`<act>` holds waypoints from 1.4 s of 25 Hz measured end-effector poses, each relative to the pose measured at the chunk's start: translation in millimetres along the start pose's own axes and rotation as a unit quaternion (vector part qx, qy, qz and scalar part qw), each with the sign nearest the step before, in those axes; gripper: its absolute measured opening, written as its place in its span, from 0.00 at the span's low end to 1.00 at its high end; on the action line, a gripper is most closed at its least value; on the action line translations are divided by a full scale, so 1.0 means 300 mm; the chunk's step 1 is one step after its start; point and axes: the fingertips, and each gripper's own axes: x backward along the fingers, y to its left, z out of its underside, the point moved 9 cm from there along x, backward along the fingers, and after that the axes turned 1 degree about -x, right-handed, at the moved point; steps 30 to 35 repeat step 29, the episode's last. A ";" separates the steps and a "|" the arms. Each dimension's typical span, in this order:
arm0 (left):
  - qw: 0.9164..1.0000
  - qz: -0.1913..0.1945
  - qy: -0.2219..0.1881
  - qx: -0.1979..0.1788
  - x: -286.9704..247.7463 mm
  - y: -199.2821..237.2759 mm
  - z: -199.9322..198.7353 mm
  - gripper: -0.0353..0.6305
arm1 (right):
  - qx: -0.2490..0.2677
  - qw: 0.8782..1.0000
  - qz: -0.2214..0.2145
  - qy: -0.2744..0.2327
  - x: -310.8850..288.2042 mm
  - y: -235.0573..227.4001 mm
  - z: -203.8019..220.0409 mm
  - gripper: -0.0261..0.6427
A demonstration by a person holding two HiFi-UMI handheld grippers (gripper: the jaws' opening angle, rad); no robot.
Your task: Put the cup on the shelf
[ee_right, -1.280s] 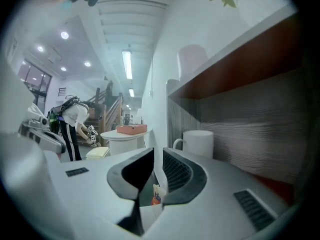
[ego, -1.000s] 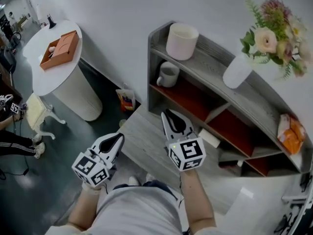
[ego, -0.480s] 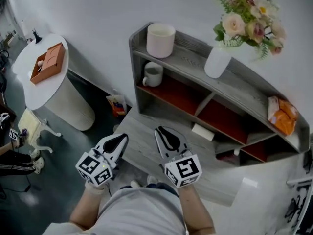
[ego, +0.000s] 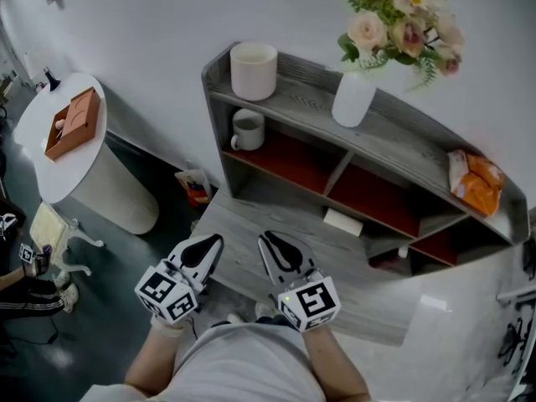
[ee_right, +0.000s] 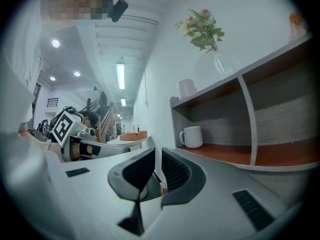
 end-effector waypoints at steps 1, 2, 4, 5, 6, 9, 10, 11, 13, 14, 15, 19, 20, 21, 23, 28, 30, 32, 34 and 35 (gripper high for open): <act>1.000 0.001 0.000 0.000 0.000 -0.002 0.001 0.08 | -0.001 1.000 0.001 -0.004 -0.001 0.003 -0.002 0.11; 1.000 0.001 0.001 0.000 0.001 -0.004 0.002 0.08 | -0.002 1.000 0.002 -0.008 -0.002 0.007 -0.005 0.11; 1.000 0.002 0.002 0.001 0.003 -0.004 0.005 0.08 | -0.001 1.000 0.001 -0.009 -0.005 0.015 -0.005 0.11; 1.000 0.001 0.003 0.001 0.005 -0.004 0.007 0.08 | 0.000 1.000 0.000 -0.008 -0.007 0.017 -0.003 0.11; 1.000 0.001 0.004 0.001 0.006 -0.003 0.010 0.08 | 0.000 1.000 -0.001 -0.007 -0.008 0.018 -0.001 0.11; 1.000 -0.002 0.006 0.002 0.011 -0.001 0.019 0.08 | -0.002 1.000 -0.001 -0.005 -0.010 0.017 0.007 0.11; 1.000 -0.002 0.006 0.003 0.014 0.001 0.024 0.08 | -0.003 1.000 0.000 -0.005 -0.009 0.016 0.009 0.11; 1.000 -0.002 0.007 0.003 0.017 0.002 0.028 0.08 | -0.004 1.000 0.000 -0.004 -0.009 0.015 0.012 0.11; 1.000 -0.004 0.009 0.004 0.021 0.000 0.028 0.08 | -0.007 1.000 0.002 -0.004 -0.007 0.014 0.017 0.11; 1.000 -0.006 0.010 0.004 0.023 -0.001 0.027 0.08 | -0.008 1.000 0.003 -0.003 -0.005 0.013 0.019 0.11; 1.000 -0.007 0.010 0.004 0.024 -0.001 0.026 0.08 | -0.009 1.000 0.004 -0.002 -0.005 0.012 0.021 0.11; 1.000 -0.009 0.009 0.005 0.029 0.005 0.032 0.08 | -0.008 1.000 0.005 -0.002 -0.004 0.010 0.025 0.11; 1.000 -0.009 0.010 0.004 0.030 0.005 0.032 0.08 | -0.008 1.000 0.005 -0.002 -0.003 0.011 0.025 0.11; 1.000 -0.009 0.011 0.004 0.031 0.004 0.031 0.08 | -0.008 1.000 0.005 -0.002 -0.002 0.012 0.026 0.11; 1.000 -0.009 0.010 0.004 0.032 0.001 0.031 0.08 | -0.008 1.000 0.004 -0.001 -0.001 0.016 0.028 0.11; 1.000 -0.011 0.008 0.002 0.032 -0.002 0.033 0.08 | -0.008 1.000 0.004 -0.001 0.003 0.020 0.031 0.11; 1.000 -0.012 0.008 0.002 0.032 -0.004 0.032 0.08 | -0.007 1.000 0.004 -0.001 0.005 0.020 0.030 0.11; 1.000 -0.012 0.008 0.002 0.032 -0.004 0.032 0.08 | -0.007 1.000 0.004 -0.001 0.005 0.020 0.030 0.11; 1.000 -0.012 0.008 0.002 0.032 -0.004 0.032 0.08 | -0.007 1.000 0.004 -0.001 0.005 0.020 0.030 0.11; 1.000 -0.012 0.008 0.002 0.032 -0.004 0.032 0.08 | -0.007 1.000 0.004 -0.001 0.005 0.020 0.030 0.11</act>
